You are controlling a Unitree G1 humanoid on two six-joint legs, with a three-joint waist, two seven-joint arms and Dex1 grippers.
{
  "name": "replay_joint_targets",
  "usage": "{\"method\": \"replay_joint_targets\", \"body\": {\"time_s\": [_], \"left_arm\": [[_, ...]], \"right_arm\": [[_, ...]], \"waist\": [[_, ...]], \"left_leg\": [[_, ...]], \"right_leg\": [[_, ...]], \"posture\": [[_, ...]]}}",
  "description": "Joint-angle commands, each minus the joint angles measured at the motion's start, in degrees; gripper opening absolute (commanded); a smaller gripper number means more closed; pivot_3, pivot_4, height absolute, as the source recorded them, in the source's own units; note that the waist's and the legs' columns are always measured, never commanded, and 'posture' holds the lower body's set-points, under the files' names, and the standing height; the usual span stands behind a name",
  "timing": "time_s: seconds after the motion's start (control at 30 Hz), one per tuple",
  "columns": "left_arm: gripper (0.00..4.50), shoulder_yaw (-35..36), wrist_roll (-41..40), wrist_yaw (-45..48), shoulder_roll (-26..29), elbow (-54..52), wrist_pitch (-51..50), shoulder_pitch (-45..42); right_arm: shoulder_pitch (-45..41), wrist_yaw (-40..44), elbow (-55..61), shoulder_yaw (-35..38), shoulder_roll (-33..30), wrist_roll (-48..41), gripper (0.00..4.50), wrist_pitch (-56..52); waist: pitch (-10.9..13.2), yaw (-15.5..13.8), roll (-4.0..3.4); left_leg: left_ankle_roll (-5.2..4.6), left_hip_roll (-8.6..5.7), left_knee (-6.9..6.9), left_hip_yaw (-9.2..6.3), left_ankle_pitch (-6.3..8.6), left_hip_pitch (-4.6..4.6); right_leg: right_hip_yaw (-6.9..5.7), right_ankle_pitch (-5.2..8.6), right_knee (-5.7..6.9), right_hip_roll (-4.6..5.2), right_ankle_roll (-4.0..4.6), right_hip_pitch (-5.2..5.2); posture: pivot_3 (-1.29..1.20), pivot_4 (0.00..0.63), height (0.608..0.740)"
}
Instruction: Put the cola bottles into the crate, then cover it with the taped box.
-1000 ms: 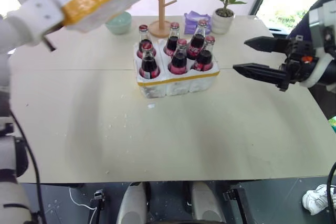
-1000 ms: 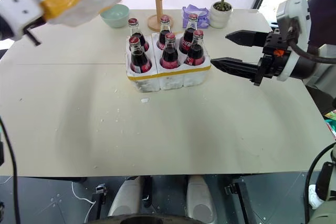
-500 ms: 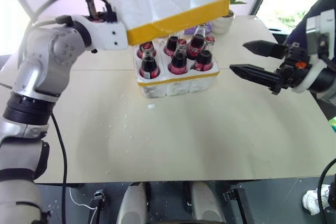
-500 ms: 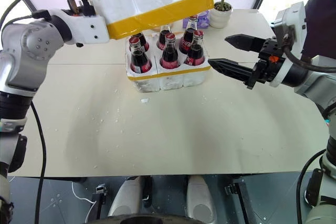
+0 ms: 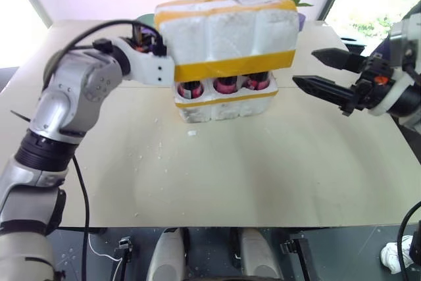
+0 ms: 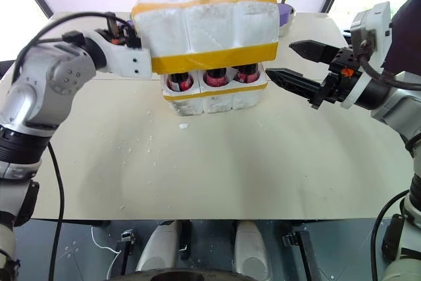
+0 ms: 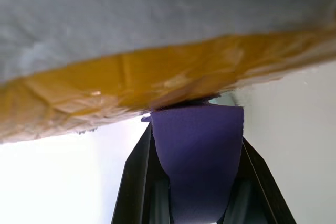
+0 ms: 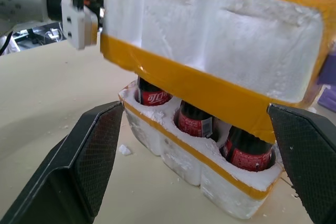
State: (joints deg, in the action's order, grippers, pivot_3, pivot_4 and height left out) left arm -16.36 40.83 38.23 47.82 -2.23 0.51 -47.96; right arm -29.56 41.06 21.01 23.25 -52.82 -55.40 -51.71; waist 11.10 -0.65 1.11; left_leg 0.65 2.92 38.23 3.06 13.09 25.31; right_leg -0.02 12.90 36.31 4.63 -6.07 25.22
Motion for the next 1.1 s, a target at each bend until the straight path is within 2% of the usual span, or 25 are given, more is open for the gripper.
{"method": "replay_joint_targets", "body": {"time_s": [0.03,0.17,0.33,0.47,0.5,0.57,0.63,0.7,0.77,0.83,0.93,1.1], "left_arm": [[2.04,0.10,1.54,-1.07,-0.13,-1.88,1.59,0.73],[3.98,1.82,0.40,-1.70,0.41,-2.37,3.41,3.68],[3.98,7.82,-4.35,-2.26,2.49,-4.19,4.16,9.27],[3.98,16.76,-19.65,5.76,1.67,-9.11,-2.39,17.78],[3.98,20.00,-25.49,9.42,1.40,-10.54,-6.54,20.51],[3.98,30.61,-42.40,17.59,-0.35,-10.29,-23.67,22.82],[3.98,36.52,-53.32,22.02,-0.41,-10.18,-35.17,23.16],[3.98,42.74,-64.51,27.89,1.95,-8.27,-44.16,22.00],[3.98,47.25,-72.63,30.50,5.50,-2.01,-54.48,16.97],[3.98,47.13,-76.70,33.73,10.26,4.57,-59.80,12.32],[3.98,43.38,-79.27,41.47,16.85,9.08,-58.64,10.11],[3.98,37.58,-77.03,40.66,18.71,13.53,-54.44,6.68]], "right_arm": [[-0.47,0.42,0.26,1.37,-0.31,-0.30,4.50,1.59],[0.39,1.19,-0.18,1.65,-1.01,0.29,4.50,1.65],[2.81,1.95,-0.22,2.25,-1.61,1.04,4.50,1.91],[4.87,2.25,-0.09,2.94,-1.92,1.22,4.50,1.93],[5.72,2.62,-0.01,3.09,-2.15,1.53,4.50,2.07],[8.07,3.95,-0.23,3.74,-2.87,2.31,4.50,2.54],[9.28,4.75,-0.50,3.99,-3.25,2.74,4.50,3.07],[10.01,5.98,-1.44,3.92,-3.81,3.61,4.50,3.85],[10.38,7.60,-3.16,3.00,-4.61,5.62,4.50,5.30],[10.13,8.93,-5.17,1.21,-5.16,8.21,4.50,7.38],[7.79,9.76,-8.31,-0.94,-4.97,10.37,4.50,9.19],[3.68,10.93,-11.35,-4.07,-4.05,12.16,4.50,10.60]], "waist": [[0.00,-0.02,0.00],[0.00,-0.06,0.00],[0.00,0.10,0.00],[0.00,0.26,-0.01],[0.00,0.24,-0.01],[0.00,0.23,0.00],[0.02,0.25,0.02],[0.02,0.24,0.02],[0.02,0.07,0.06],[0.01,0.04,0.08],[-0.02,0.47,0.01],[-0.01,0.62,-0.04]], "left_leg": [[0.00,0.00,0.00,0.01,0.00,0.00],[0.00,0.00,0.00,0.00,0.00,0.01],[0.00,0.01,0.00,-0.01,0.00,0.01],[0.00,0.02,-0.01,-0.01,0.00,-0.01],[0.00,0.02,-0.01,0.00,0.00,-0.03],[0.00,0.03,-0.02,-0.01,0.00,-0.03],[0.01,0.05,0.01,-0.06,0.00,-0.02],[0.01,0.04,0.02,-0.08,-0.01,-0.04],[0.01,0.03,0.03,-0.10,-0.01,-0.08],[0.01,0.03,0.04,-0.16,-0.01,-0.08],[0.01,0.01,-0.02,-0.09,0.00,-0.14],[0.01,0.01,-0.08,-0.08,0.00,-0.32]], "right_leg": [[0.01,0.00,-0.01,0.01,0.00,-0.01],[0.00,0.00,-0.01,0.01,0.00,-0.01],[0.00,0.00,-0.01,0.01,0.00,0.00],[0.00,0.00,0.01,0.01,0.00,0.01],[0.00,0.00,0.01,0.01,0.01,-0.01],[0.00,0.00,0.00,0.01,0.01,-0.01],[-0.04,0.01,0.02,-0.02,0.01,-0.02],[-0.06,0.01,0.01,-0.01,0.01,-0.05],[-0.07,0.01,-0.01,-0.01,0.01,-0.12],[-0.13,0.02,-0.05,-0.02,0.01,-0.16],[-0.10,0.03,-0.14,0.01,0.01,-0.20],[-0.08,0.13,-0.07,-0.02,0.19,-0.29]], "posture": [[0.00,0.150,0.740],[0.00,0.150,0.740],[0.00,0.150,0.740],[0.00,0.150,0.740],[0.00,0.150,0.740],[0.00,0.150,0.740],[0.00,0.150,0.740],[0.00,0.150,0.740],[0.00,0.150,0.740],[0.00,0.150,0.740],[0.00,0.150,0.740],[0.00,0.150,0.740]]}}
